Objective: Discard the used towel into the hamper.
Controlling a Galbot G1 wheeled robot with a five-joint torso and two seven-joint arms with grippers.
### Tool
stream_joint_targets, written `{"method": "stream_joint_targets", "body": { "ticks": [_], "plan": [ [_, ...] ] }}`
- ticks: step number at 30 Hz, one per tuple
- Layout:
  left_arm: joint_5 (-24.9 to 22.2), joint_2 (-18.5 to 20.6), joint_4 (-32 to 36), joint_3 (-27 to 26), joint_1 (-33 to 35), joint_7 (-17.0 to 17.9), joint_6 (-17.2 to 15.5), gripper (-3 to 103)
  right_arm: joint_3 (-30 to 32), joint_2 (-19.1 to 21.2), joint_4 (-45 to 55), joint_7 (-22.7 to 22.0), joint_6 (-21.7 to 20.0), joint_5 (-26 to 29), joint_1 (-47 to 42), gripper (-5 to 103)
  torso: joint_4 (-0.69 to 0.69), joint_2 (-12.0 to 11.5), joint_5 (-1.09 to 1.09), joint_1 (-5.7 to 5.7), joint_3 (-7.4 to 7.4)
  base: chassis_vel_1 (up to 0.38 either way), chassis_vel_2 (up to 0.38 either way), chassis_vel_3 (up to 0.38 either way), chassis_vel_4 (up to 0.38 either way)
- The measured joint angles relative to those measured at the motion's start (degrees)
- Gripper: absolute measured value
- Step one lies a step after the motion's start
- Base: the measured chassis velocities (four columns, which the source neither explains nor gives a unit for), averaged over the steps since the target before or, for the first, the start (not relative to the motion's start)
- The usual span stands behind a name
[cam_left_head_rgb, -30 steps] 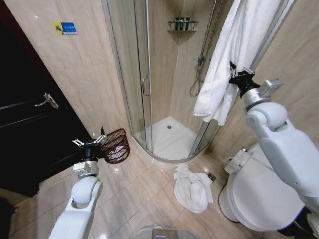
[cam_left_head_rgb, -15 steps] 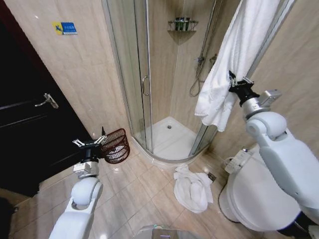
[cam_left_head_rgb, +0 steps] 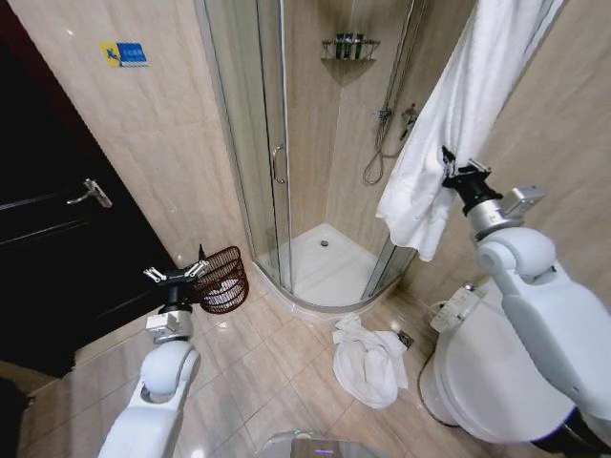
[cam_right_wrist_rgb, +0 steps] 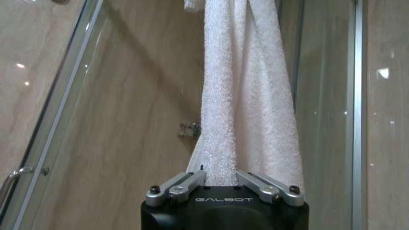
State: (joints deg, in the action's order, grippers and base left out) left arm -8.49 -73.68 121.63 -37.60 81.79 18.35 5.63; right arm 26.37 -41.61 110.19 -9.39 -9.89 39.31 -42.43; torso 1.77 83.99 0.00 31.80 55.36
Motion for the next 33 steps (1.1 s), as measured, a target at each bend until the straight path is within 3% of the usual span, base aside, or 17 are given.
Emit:
{"method": "stream_joint_targets", "body": {
  "ticks": [11,33],
  "plan": [
    [0.04,0.05,0.19,0.14,0.04,0.00,-0.02,100,2.94,-1.18,2.04,0.97,0.78,-1.58,-8.03,4,-0.01,0.00,0.03,0.00,0.00,0.000,0.000,0.000,0.000],
    [-0.02,0.23,0.07,0.64,-0.05,0.00,0.09,100,5.56,-4.58,3.97,2.41,2.21,-4.56,-16.01,4,0.00,0.00,0.01,0.00,0.00,0.000,0.000,0.000,0.000]
  ]
}}
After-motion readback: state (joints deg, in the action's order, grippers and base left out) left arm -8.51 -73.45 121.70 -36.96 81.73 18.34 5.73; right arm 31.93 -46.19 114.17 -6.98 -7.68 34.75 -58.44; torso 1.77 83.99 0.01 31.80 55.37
